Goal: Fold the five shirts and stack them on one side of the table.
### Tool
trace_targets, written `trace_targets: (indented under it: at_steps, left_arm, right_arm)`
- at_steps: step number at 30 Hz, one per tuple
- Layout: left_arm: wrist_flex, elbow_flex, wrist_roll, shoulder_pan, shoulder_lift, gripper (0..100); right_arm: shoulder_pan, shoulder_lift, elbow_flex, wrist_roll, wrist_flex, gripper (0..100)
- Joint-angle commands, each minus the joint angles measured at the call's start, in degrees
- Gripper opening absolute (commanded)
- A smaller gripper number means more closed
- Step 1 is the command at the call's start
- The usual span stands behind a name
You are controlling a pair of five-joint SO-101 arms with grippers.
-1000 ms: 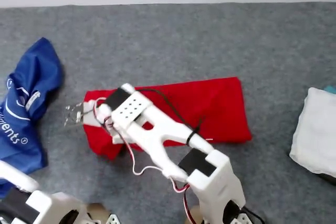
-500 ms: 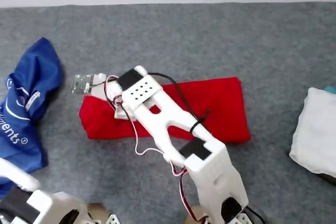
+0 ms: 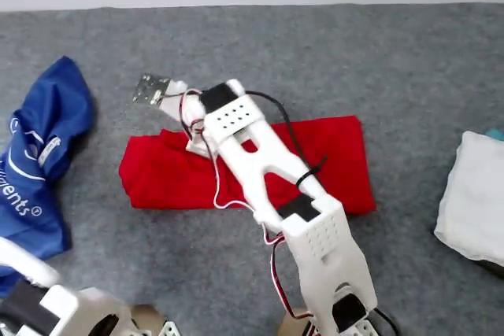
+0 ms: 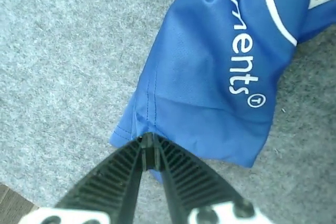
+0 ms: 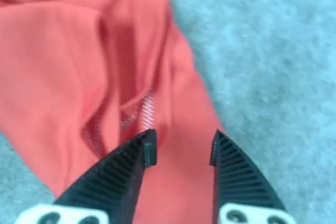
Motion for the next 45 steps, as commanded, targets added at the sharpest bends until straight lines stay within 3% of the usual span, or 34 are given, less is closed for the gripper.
trace_targets:
  at_steps: [1,8,21,32,37,45]
  left_arm:
    - [-1.41,-0.31,-0.53,0.7,-0.26,1]
    - [-1.32,-0.31,-0.62,2.81,-0.7,1]
    - [-1.58,-0.31,-0.53,3.43,-0.35,1]
    - [-1.67,-0.31,-0.53,3.69,-0.26,1]
    - [-1.67,-0.31,-0.53,3.69,-0.26,1]
    - [-1.67,-0.31,-0.53,3.69,-0.26,1]
  right_arm:
    - [-0.4,-0.92,-7.21,-0.44,4.26,13.1]
    - [-6.2,-0.4,-11.78,-0.44,6.9,0.9]
    - [-12.26,7.43,-12.04,-0.18,-2.77,1.0]
    - [-18.95,10.77,-12.13,-0.62,11.82,1.0]
    - [-18.33,8.66,-15.82,-0.79,13.23,1.1]
    - [-10.42,6.64,-24.97,-3.16,18.51,1.3]
